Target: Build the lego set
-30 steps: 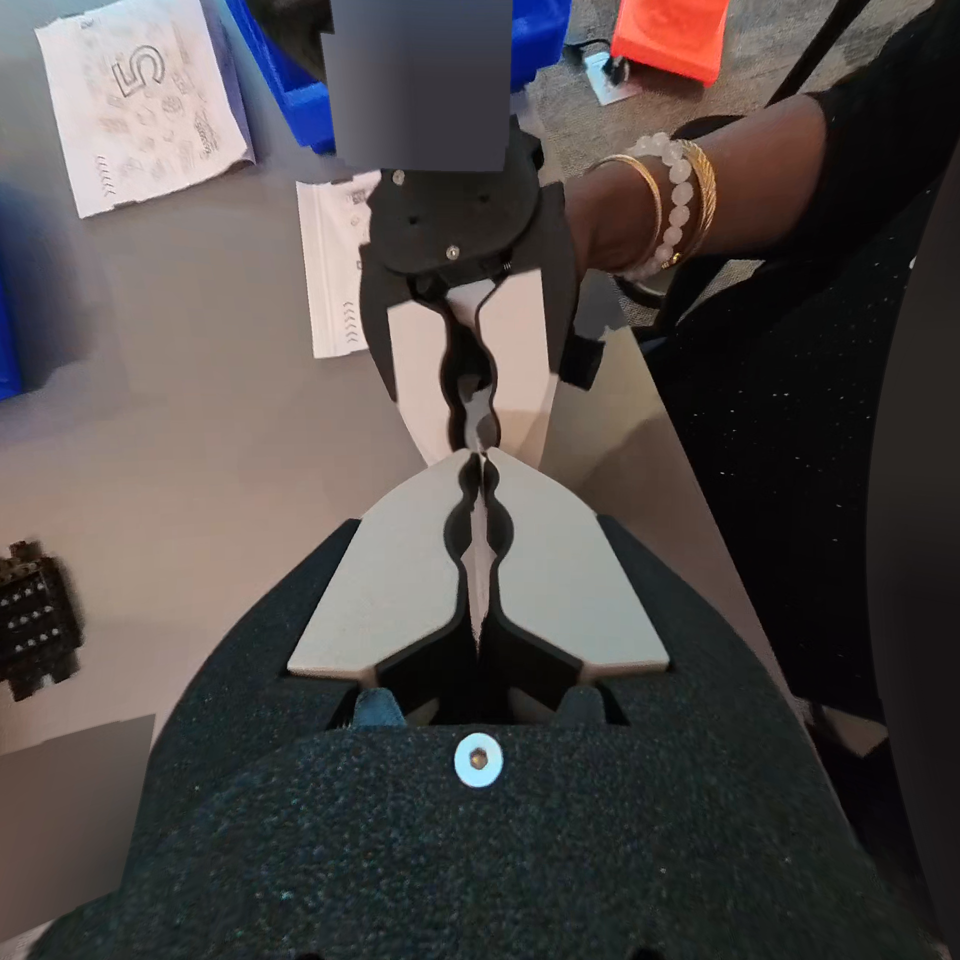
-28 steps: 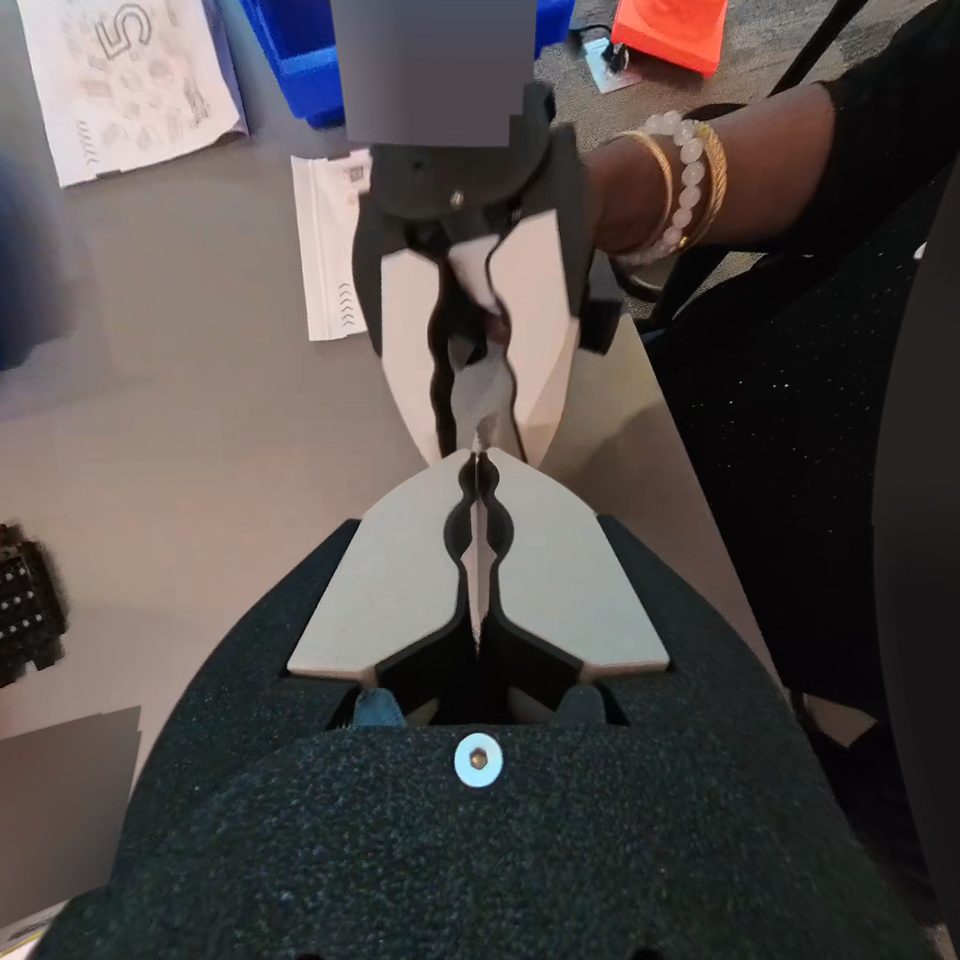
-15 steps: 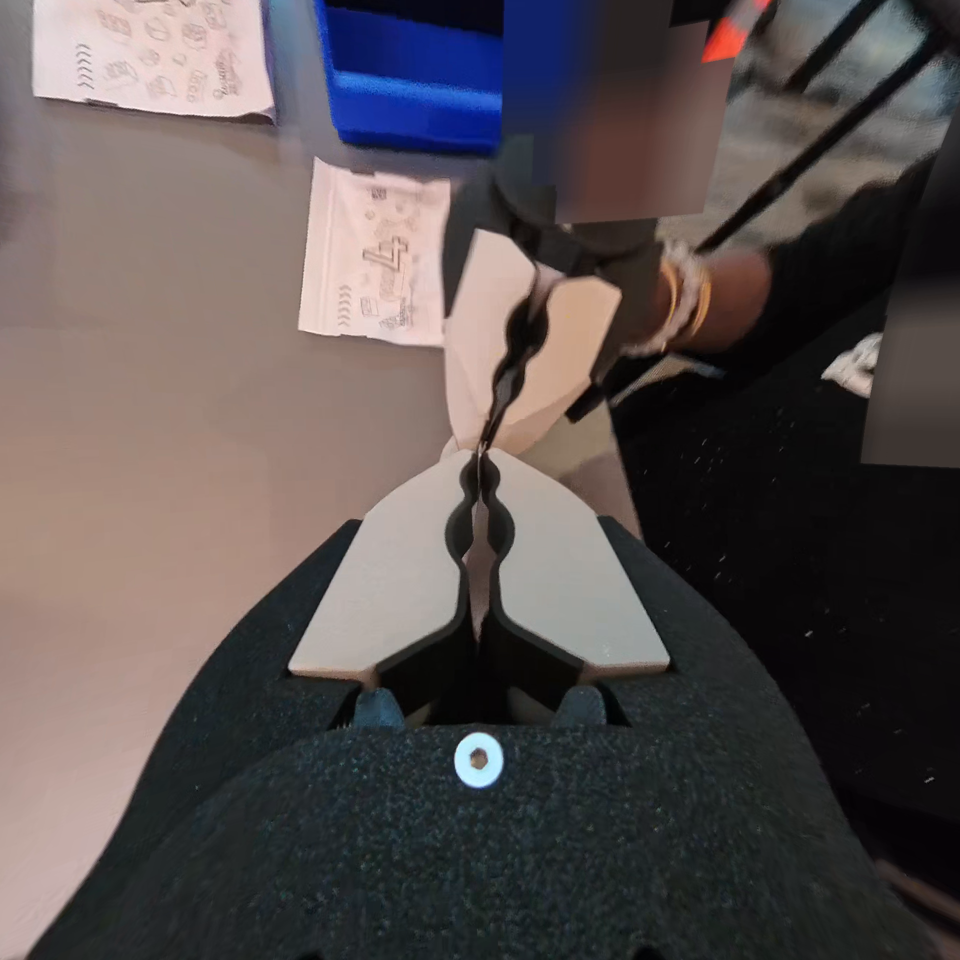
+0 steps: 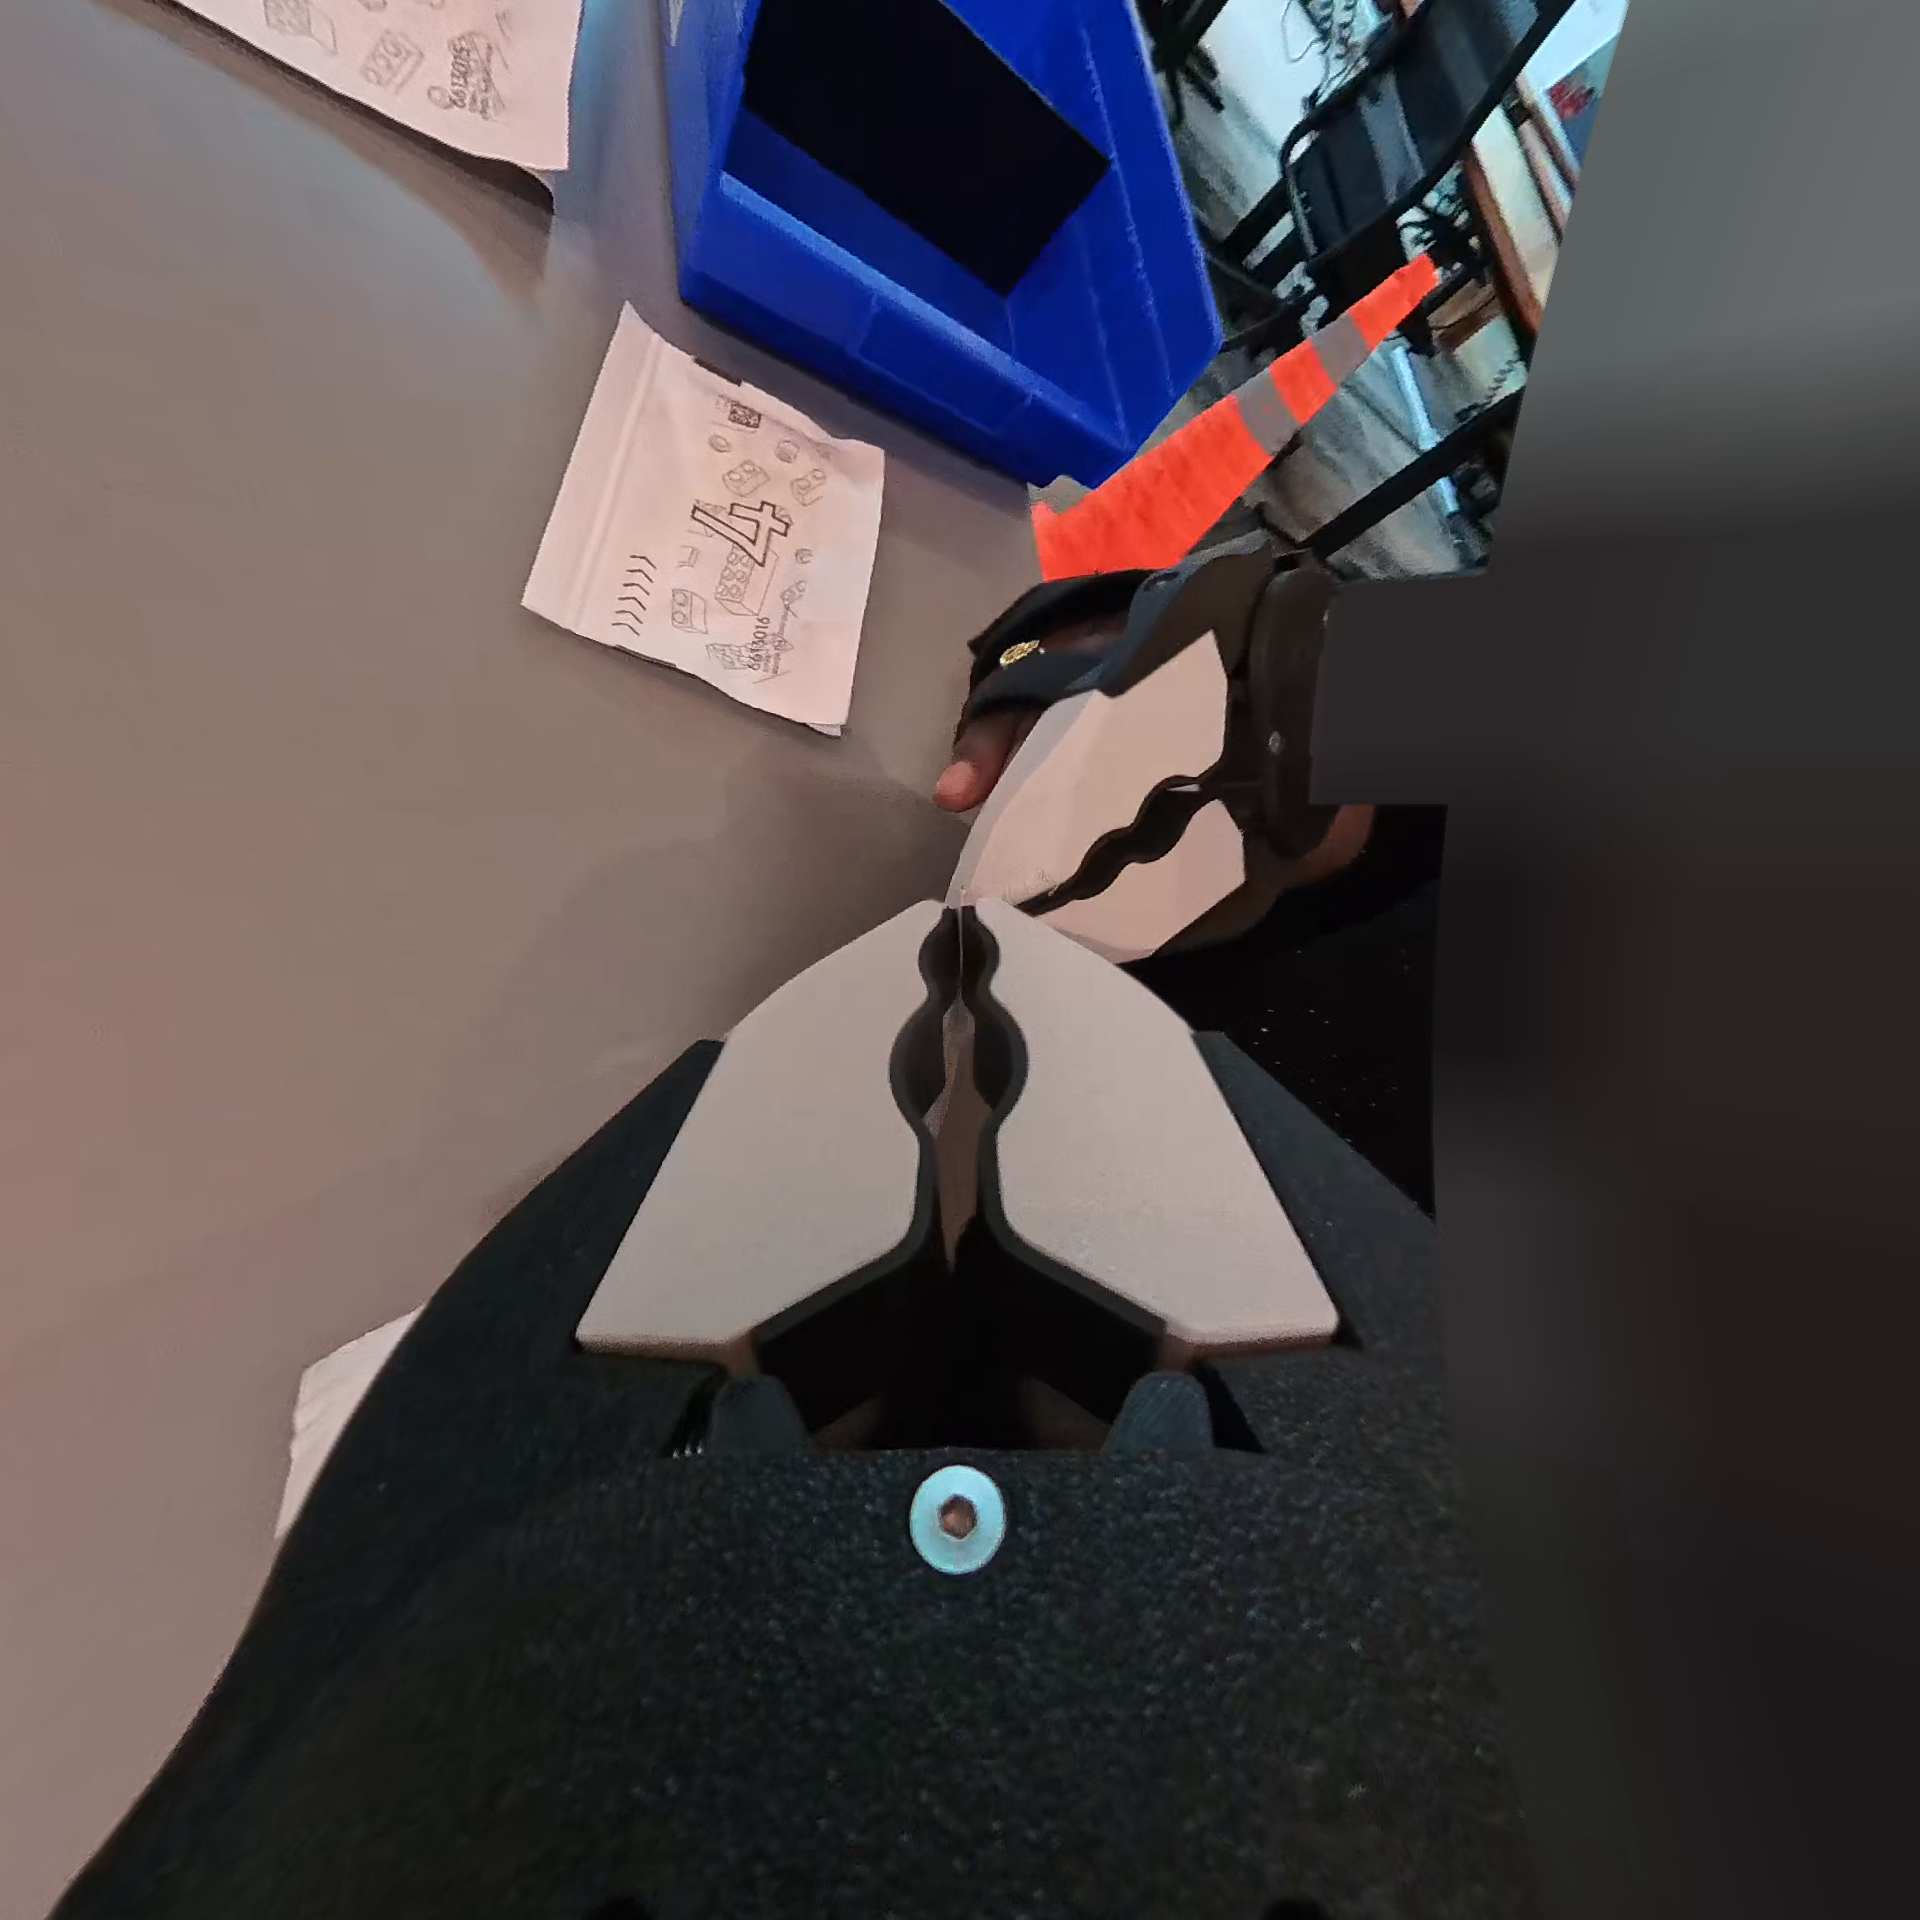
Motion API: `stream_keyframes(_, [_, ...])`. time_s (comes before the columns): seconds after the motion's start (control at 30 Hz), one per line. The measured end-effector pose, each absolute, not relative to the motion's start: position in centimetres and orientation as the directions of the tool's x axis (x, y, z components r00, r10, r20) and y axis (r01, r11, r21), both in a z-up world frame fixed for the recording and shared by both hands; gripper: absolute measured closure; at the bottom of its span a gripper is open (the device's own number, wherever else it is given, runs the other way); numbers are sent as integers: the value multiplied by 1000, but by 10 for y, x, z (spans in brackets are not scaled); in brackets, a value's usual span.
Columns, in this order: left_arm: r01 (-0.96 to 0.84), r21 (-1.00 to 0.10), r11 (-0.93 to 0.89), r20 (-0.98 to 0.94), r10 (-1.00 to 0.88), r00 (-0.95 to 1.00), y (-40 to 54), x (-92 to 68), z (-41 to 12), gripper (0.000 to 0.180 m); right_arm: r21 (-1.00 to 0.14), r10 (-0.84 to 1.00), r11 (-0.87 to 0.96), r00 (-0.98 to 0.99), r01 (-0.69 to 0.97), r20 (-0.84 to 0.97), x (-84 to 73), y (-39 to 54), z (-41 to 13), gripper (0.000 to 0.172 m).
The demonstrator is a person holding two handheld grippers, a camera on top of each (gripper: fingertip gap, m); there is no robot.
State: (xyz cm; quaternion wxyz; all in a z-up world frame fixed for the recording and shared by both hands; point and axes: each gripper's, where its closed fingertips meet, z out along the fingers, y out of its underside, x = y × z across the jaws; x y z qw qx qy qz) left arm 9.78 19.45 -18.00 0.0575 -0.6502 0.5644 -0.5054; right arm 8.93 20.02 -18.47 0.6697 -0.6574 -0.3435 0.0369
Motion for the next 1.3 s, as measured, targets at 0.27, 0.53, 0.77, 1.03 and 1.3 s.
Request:
stream_keyframes(0.27, [-676,-688,-264,467,-874,-135,199,97,-173,180,-940,572,163,747,301,338,87,196,-178,171])
stream_keyframes(0.53, [-670,-647,-365,589,-797,-134,192,101,-175,180,-983,775,-183,619,22,-131,72,204,-192,128])
stream_keyframes(0.77, [-659,-666,-351,588,-790,-174,190,104,-174,171,-959,811,-281,522,-50,-265,61,207,-197,171])
stream_keyframes(1.03, [-759,-632,158,180,-922,-341,193,77,-190,151,-954,837,-301,482,12,-258,63,205,-199,172])
stream_keyframes(1.3, [-677,-736,-20,281,-918,-279,194,82,-185,180,-979,820,-166,569,122,-68,66,205,-200,171])
